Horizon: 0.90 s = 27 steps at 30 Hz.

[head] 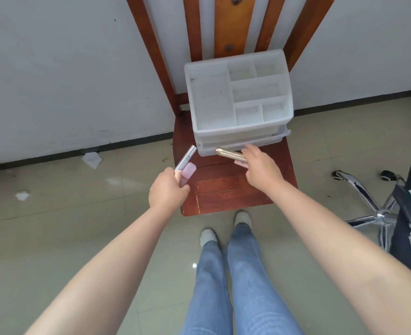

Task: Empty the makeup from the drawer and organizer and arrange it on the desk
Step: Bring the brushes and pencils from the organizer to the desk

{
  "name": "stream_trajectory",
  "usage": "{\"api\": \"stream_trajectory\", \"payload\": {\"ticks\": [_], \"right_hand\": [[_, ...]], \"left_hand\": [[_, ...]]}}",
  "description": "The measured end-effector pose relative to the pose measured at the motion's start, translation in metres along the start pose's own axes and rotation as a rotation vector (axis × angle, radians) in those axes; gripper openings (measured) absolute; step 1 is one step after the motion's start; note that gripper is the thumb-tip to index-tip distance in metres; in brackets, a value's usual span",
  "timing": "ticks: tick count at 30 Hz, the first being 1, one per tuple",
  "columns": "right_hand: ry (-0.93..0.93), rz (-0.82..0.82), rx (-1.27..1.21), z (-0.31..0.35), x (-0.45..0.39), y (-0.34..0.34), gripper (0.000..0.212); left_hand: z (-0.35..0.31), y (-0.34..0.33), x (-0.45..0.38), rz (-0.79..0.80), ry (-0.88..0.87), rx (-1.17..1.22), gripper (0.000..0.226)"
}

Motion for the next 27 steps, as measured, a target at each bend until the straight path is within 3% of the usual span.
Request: {"api": "stream_trajectory", "payload": {"ticks": [11, 15, 20, 27], "right_hand": [[-0.027, 0.068, 0.068, 0.0, -0.031, -0.004, 0.047], [-0.054, 0.024, 0.024, 0.002, -0.03, 0.0, 0.033], [-0.25, 0.07, -0.149, 0.0, -0.001, 0.001, 0.029], [-0.612, 0.007, -0.471, -0.027, 0.095, 0.015, 0.011]], "left_hand": [[0.006, 0.008, -0.016, -0.011, 0.055, 0.029, 0.017], [0.003, 0.008, -0.014, -0.002, 0.042, 0.007, 0.018], [-0.01, 0.005, 0.001, 0.034, -0.041, -0.095, 0.02], [-0.072, -0.022, 0.053, 0.093, -0.349, -0.37, 0.022]]}}
Point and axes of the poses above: each hand's wrist, its own x-axis away from the middle knuckle, its own y-axis out of the back of the hand, z = x × y, the point moved 1 cm from there along -x, towards the middle knuckle, and after that the axes turned 8 degrees about y, right-handed, at the moved point
